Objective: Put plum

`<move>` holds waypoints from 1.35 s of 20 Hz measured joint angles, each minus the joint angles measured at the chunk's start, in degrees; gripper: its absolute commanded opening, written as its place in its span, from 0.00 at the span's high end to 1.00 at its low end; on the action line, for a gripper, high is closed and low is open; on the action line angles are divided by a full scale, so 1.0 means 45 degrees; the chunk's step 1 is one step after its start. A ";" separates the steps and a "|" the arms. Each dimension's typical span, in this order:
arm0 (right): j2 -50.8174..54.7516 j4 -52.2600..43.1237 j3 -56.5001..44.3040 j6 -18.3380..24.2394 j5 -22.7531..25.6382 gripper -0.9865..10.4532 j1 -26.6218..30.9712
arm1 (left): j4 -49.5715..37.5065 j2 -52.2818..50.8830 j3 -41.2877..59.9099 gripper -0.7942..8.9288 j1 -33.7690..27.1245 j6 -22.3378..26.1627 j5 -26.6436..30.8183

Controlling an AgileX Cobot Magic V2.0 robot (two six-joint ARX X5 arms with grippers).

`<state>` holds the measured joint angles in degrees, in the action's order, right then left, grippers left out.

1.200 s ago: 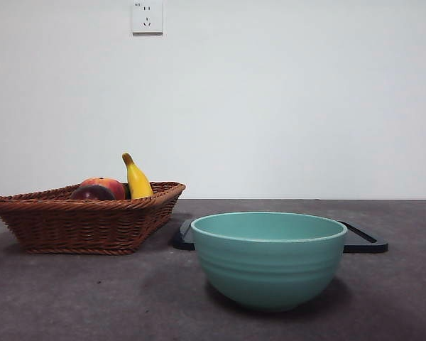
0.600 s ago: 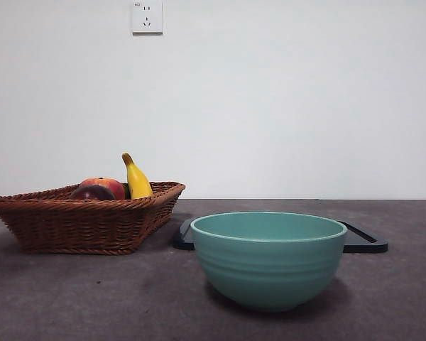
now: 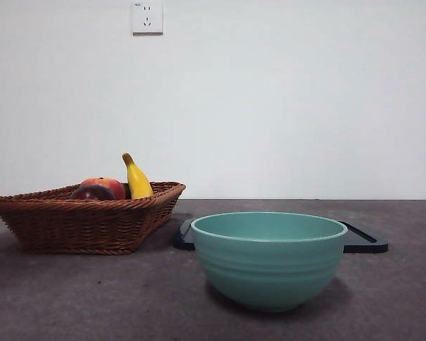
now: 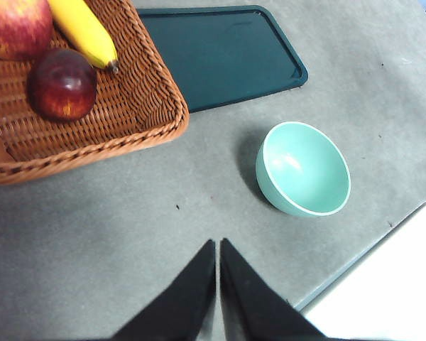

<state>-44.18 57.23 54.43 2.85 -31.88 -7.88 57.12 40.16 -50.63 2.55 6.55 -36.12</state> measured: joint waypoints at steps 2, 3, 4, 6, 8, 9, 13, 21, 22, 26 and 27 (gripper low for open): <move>0.0000 0.0000 0.0000 0.0034 0.0000 0.69 0.0000 | -0.0121 0.0000 0.0000 0.68 0.0000 0.0000 0.0000; 0.0000 0.0000 0.0000 0.0034 0.0000 0.61 0.0000 | -0.0160 0.0000 0.0000 0.57 0.0000 0.0000 0.0000; 0.0000 0.0000 0.0000 0.0034 0.0000 0.57 0.0000 | -0.0180 0.0000 0.0000 0.47 0.0000 0.0005 0.0000; 0.0000 0.0005 0.0000 0.0034 0.0000 0.57 0.0000 | -0.0189 0.0000 0.0000 0.43 0.0000 0.0000 0.0000; 0.0000 0.0000 0.0000 0.0034 0.0000 0.57 0.0000 | -0.0296 0.0000 0.0000 0.43 0.0000 -0.0005 0.0000; 0.0000 0.0000 0.0000 0.0034 0.0000 0.57 0.0000 | -0.0398 0.0000 0.0000 0.43 0.0000 -0.0024 0.0000; 0.0000 0.0000 0.0000 0.0029 0.0000 0.57 0.0000 | -0.1122 0.0097 0.0000 0.43 0.0000 -0.0476 0.0262; 0.0000 0.0005 0.0000 0.0029 0.0000 0.57 0.0000 | -0.1316 0.2856 -0.2142 0.44 0.0787 -0.0670 0.2501; 0.0000 0.0005 0.0000 0.0029 0.0000 0.57 0.0000 | -0.1326 0.3366 -0.2594 0.44 0.0967 -0.0675 0.2744; 0.0000 0.0005 0.0000 0.0029 0.0000 0.57 0.0000 | -0.1807 0.5542 -0.3905 0.44 0.1739 -0.0670 0.3721; 0.0000 0.0005 0.0000 0.0029 0.0000 0.57 0.0000 | -0.1948 0.6062 -0.4080 0.44 0.1919 -0.0670 0.3929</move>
<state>-44.18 57.25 54.43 2.98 -31.88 -7.88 48.36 67.44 -68.99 11.18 3.53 -18.44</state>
